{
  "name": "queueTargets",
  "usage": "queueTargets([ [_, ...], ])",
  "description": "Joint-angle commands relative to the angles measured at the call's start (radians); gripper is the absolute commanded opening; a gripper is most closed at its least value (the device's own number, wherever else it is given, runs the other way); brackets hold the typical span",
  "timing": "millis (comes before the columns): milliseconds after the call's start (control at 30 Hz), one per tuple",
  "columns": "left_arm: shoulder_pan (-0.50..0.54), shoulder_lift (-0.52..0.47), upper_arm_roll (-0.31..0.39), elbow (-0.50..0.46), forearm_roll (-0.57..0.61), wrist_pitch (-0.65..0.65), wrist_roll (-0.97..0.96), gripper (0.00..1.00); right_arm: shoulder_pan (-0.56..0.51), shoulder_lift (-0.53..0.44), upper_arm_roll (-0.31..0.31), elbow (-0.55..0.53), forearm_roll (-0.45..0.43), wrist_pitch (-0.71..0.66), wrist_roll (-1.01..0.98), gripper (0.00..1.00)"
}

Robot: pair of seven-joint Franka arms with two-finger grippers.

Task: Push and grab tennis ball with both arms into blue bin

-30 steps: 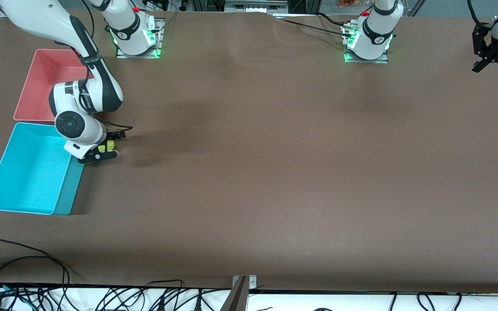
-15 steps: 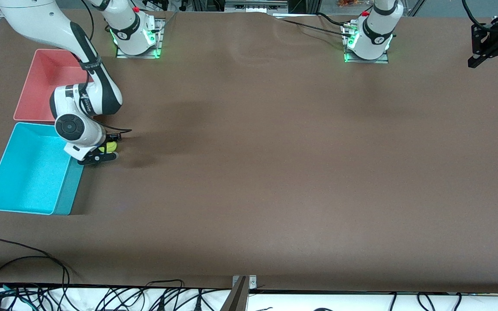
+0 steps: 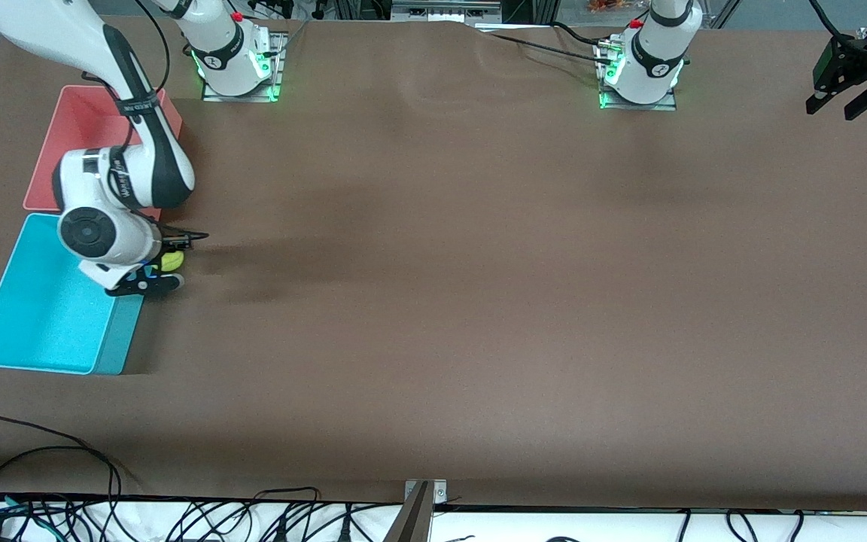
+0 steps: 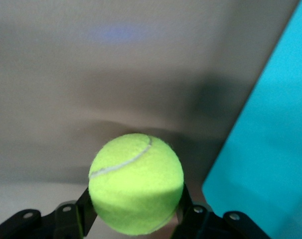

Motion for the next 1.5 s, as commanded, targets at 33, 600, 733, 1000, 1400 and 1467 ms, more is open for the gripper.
queueTargets([
  [33,-0.007,0.003,0.009,0.019,-0.021,-0.02,-0.037,1.0,-0.01,-0.005,0.002,0.148,0.044,-0.187,-0.106,0.42],
  [600,-0.014,0.012,0.006,0.02,-0.019,-0.029,-0.183,1.0,-0.059,0.007,-0.166,0.187,0.078,-0.246,-0.449,0.42],
  [733,-0.01,0.012,0.001,0.022,-0.019,-0.03,-0.176,1.0,-0.104,0.038,-0.166,0.185,0.081,-0.2,-0.521,0.42],
  [1000,-0.01,0.018,0.001,0.043,-0.018,-0.03,-0.173,1.0,-0.133,0.107,-0.164,0.185,0.148,-0.114,-0.581,0.42],
  [1400,-0.002,0.047,0.003,0.048,-0.008,-0.029,-0.17,1.0,-0.153,0.167,-0.164,0.185,0.195,-0.055,-0.626,0.49],
  [1467,-0.004,0.049,0.003,0.048,-0.011,-0.029,-0.172,1.0,-0.153,0.173,-0.164,0.188,0.198,-0.055,-0.626,0.57],
])
